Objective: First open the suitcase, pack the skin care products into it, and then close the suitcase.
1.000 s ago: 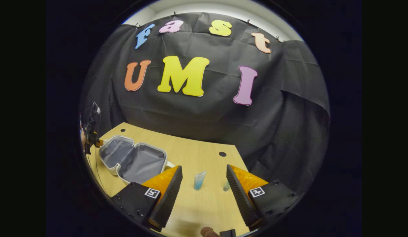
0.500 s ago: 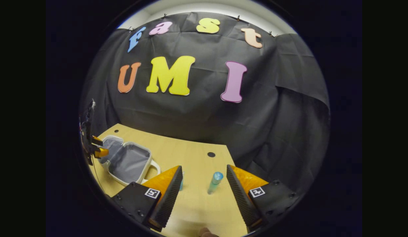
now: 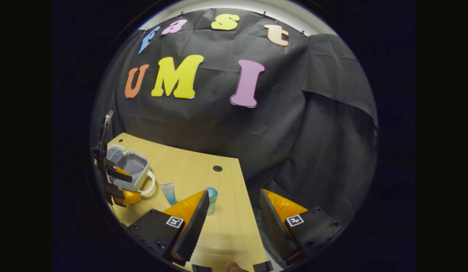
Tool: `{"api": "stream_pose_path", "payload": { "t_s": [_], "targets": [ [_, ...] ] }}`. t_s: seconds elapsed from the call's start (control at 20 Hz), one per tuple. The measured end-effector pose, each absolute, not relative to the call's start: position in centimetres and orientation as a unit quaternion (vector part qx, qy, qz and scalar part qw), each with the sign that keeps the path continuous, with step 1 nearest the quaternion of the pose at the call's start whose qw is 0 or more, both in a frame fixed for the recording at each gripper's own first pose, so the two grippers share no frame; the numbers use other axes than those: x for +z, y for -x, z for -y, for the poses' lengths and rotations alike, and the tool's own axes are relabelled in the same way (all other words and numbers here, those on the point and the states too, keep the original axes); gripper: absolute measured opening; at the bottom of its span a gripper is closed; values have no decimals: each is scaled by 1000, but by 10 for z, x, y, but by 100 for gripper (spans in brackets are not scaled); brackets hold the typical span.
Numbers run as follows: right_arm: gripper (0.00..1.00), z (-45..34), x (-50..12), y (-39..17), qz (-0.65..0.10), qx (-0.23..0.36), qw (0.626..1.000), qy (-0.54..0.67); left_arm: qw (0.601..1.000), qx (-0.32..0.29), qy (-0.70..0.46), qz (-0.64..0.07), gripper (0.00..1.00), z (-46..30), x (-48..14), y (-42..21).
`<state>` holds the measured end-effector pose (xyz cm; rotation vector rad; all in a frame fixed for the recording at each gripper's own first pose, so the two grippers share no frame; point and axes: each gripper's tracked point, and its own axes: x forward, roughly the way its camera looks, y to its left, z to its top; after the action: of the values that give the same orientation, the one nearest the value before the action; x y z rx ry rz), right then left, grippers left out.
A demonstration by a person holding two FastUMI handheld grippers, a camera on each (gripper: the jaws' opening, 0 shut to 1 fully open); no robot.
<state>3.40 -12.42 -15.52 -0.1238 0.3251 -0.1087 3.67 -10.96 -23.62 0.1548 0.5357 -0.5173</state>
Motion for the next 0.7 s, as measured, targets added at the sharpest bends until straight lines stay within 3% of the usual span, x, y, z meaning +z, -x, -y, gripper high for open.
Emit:
{"api": "stream_pose_path", "payload": {
  "t_s": [0.5, 0.6, 0.65, 0.7],
  "targets": [
    [79, 172, -202, -37, -214, -31, 974, 72, 920, -235, -65, -307, 98, 177, -310, -103],
    [80, 172, -215, -43, -225, -21, 972, 70, 922, -213, -66, -316, 89, 176, -326, -113],
    [80, 170, -220, -48, -228, -14, 971, 71, 924, -199, -67, -319, 80, 174, -331, -118],
    [80, 168, -227, -52, -232, -6, 970, 71, 926, -196, -60, -317, 80, 176, -333, -119]
  ]
}}
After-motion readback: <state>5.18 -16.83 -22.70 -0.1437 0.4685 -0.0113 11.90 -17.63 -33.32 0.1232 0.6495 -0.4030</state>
